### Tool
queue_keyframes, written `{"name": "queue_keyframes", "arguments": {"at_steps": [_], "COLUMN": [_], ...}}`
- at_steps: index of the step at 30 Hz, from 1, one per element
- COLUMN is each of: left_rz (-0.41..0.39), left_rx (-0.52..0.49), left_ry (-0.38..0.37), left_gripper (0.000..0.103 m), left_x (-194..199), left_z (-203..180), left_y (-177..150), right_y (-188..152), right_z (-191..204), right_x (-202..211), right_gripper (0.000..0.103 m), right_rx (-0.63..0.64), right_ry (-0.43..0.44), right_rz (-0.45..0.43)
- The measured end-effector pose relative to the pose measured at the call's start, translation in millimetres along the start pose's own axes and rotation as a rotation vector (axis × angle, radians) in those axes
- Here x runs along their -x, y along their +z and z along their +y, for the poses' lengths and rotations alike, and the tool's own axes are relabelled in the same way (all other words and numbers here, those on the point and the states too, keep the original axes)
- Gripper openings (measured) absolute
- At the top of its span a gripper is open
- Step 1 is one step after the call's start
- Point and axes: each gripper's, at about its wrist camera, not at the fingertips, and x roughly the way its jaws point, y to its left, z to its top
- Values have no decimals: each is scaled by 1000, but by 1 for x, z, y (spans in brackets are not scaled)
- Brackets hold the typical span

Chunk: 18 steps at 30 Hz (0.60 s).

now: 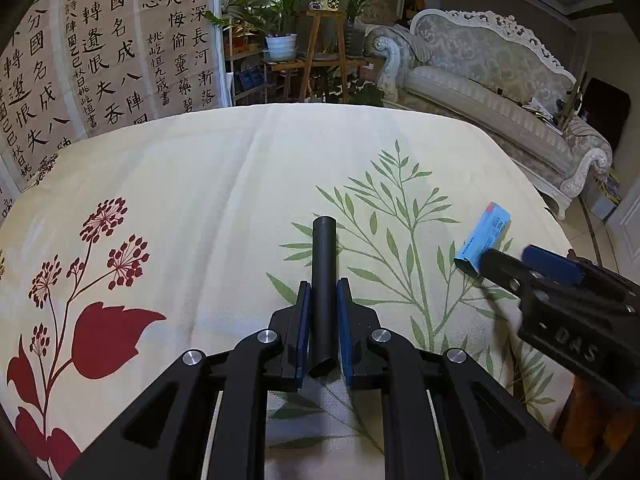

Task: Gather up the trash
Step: 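Grasp the blue-and-white tube with the right tool while the left tool holds the black tube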

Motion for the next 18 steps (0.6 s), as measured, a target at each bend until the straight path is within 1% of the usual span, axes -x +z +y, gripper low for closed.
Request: {"name": "queue_keyframes", "arguments": {"at_steps": [4,7,8,10,11,13,15,18], "left_rz": [1,0,0,0,0,0,1,0], "left_rx": [0,1,2,4,5,5,6,8], "left_ry": [0,-1,-3,-5,-6,-6,-8,-12], "left_gripper": [14,14,14,14,14,14,14,14], "left_x": [0,0,0,0,1,1,1,1], "left_z": [0,0,0,0,-1,0,-1,0], "left_y": [0,0,-1,-1,-1,0,0,0], "right_y": [10,16,17,17,16,15,14,11], "right_z": [10,18,21,25,26,24,19,11], "right_x": [-11,-18,-20,-23,-23,-22,-20,-15], "right_gripper": [61,62,61,53,47,41,32,27], "right_rx": [-33,-12,7,41,60,77,99,122], "right_ry": [-8,-39,-59,-94,-107,-107,-108,-86], "right_rz": [1,-3,-5,-12,-13,-12,-11,-8]}}
